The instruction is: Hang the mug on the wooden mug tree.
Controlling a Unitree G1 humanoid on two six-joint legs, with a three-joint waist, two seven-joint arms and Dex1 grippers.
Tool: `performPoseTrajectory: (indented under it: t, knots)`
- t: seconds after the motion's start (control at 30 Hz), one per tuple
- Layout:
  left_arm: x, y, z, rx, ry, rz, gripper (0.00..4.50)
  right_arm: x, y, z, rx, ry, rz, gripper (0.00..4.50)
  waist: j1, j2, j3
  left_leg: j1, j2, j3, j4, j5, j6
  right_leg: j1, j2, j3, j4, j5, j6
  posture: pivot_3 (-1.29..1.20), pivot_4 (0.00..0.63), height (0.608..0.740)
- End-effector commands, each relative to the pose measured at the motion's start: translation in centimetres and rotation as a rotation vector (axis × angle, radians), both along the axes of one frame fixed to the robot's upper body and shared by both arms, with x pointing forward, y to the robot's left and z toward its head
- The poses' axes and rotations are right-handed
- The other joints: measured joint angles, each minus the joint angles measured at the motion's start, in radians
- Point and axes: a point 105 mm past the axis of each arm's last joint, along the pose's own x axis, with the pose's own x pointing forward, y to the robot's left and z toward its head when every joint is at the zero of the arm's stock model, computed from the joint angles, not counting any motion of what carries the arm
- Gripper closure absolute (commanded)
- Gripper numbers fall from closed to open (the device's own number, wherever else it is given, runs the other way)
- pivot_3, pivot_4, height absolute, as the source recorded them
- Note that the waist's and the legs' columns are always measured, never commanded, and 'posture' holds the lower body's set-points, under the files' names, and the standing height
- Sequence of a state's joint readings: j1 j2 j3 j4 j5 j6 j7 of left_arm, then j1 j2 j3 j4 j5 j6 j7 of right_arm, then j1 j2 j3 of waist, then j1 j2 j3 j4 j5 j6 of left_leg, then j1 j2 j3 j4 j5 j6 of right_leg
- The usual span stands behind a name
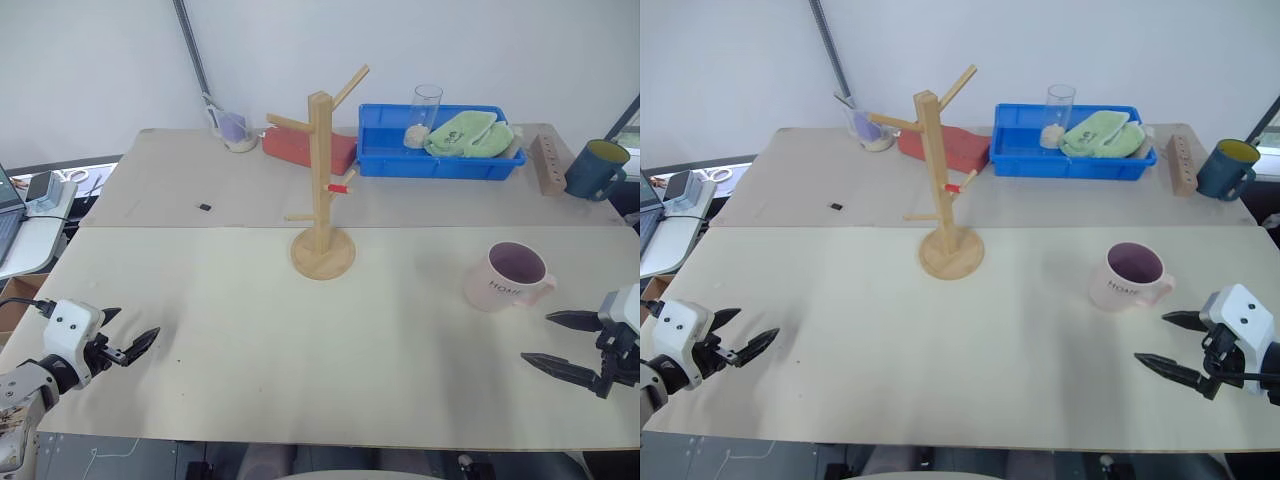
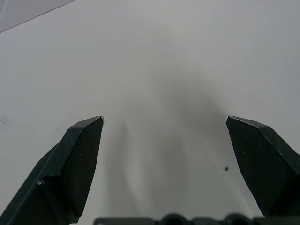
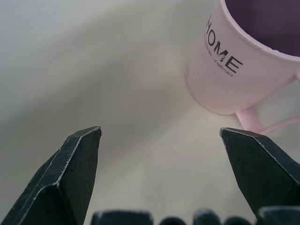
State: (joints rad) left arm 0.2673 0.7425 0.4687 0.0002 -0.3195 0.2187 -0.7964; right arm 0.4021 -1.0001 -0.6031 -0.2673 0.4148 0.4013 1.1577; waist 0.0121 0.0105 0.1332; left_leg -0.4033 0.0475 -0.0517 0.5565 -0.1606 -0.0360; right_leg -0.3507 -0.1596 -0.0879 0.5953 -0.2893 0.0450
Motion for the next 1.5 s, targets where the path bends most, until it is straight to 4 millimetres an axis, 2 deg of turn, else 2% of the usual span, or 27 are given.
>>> performPoseTrajectory:
  t: [0.03,0.4,0.53,0.63,0.73,0.77,0.9,0.97,1.07,1.2,1.33,1.5]
  knots:
    - [0.3,-0.1,0.8,-0.006,-0.043,-0.024,0.05,0.1,0.1,1.0,-0.008,-0.047,0.013,0.0,0.0,0.0,0.0,0.0,0.0,0.0,0.0,0.0,0.0,0.0,0.0,0.0,0.0,0.0,0.0,0.0,0.15,0.74]
    - [-0.1,0.0,1.2,-0.034,-0.081,-0.099,0.05,-0.2,0.0,0.6,-0.005,-0.04,0.008,0.0,0.0,0.0,0.0,0.0,0.0,0.0,0.0,0.0,0.0,0.0,0.0,0.0,0.0,0.0,0.0,0.0,0.15,0.74]
    - [-0.5,-0.6,1.7,-0.089,-0.071,-0.172,0.05,-0.4,0.0,0.4,-0.003,-0.04,0.005,0.0,0.0,0.0,0.0,0.0,0.0,0.0,0.0,0.0,0.0,0.0,0.0,0.0,0.0,0.0,0.0,0.0,0.15,0.74]
    - [-0.3,-2.7,2.9,-0.093,-0.079,-0.295,0.05,-0.5,0.0,0.3,-0.001,-0.04,0.001,0.0,0.001,0.0,0.0,0.0,0.0,0.0,0.0,0.0,0.0,0.0,0.0,0.0,0.0,0.0,0.0,0.0,0.15,0.74]
    - [0.5,-7.1,5.0,-0.119,-0.093,-0.504,0.05,-0.7,0.2,0.2,0.009,-0.053,-0.011,0.0,0.008,0.001,0.0,-0.001,0.0,0.001,0.0,0.0,0.0,0.0,0.0,0.0,0.0,0.0,0.0,0.0,0.15,0.74]
    - [0.6,-8.0,5.4,-0.124,-0.097,-0.543,0.05,-0.7,0.2,0.2,0.011,-0.058,-0.015,0.0,0.012,0.001,0.0,-0.001,0.0,0.001,0.0,0.0,0.0,0.0,0.0,0.0,0.0,0.0,0.0,0.0,0.15,0.74]
    - [1.0,-15.0,8.5,-0.166,-0.133,-0.859,0.05,-1.6,1.5,0.4,0.064,-0.139,-0.071,0.0,0.028,0.003,-0.001,-0.002,0.001,0.002,0.0,0.0,0.0,0.0,0.001,0.001,0.001,0.0,0.0,0.0,0.15,0.74]
    - [0.9,-17.0,9.3,-0.191,-0.133,-0.956,0.05,-2.1,2.1,0.4,0.085,-0.181,-0.105,0.0,0.028,0.004,-0.001,-0.002,0.001,0.001,0.0,0.001,-0.001,0.001,0.003,0.002,0.001,0.001,0.002,0.0,0.15,0.74]
    - [1.2,-19.4,10.2,-0.21,-0.147,-1.057,0.05,-2.2,2.8,0.3,0.106,-0.274,-0.195,0.0,0.025,0.004,-0.002,0.0,0.001,0.0,0.002,0.001,-0.001,0.001,0.012,0.014,0.002,0.006,0.004,0.0,0.15,0.74]
    - [2.0,-22.0,11.0,-0.239,-0.161,-1.127,0.05,-1.6,3.4,-0.2,0.157,-0.349,-0.344,0.0,0.012,0.004,-0.002,0.005,0.001,-0.001,0.004,0.001,-0.001,0.001,0.013,0.02,0.001,0.006,0.004,0.0,0.15,0.74]
    - [2.2,-23.6,11.2,-0.241,-0.173,-1.176,0.05,-0.9,3.2,-0.8,0.161,-0.408,-0.497,0.0,-0.001,0.004,-0.002,0.005,0.0,0.0,0.004,0.001,-0.001,0.001,0.014,0.023,0.001,0.006,0.004,0.0,0.15,0.74]
    - [1.7,-25.0,10.9,-0.246,-0.17,-1.223,0.05,0.6,0.7,-2.0,0.189,-0.46,-0.746,0.0,-0.004,0.004,-0.002,0.006,0.001,-0.001,0.004,0.001,-0.001,0.0,0.016,0.025,0.001,0.006,0.004,0.0,0.15,0.74]
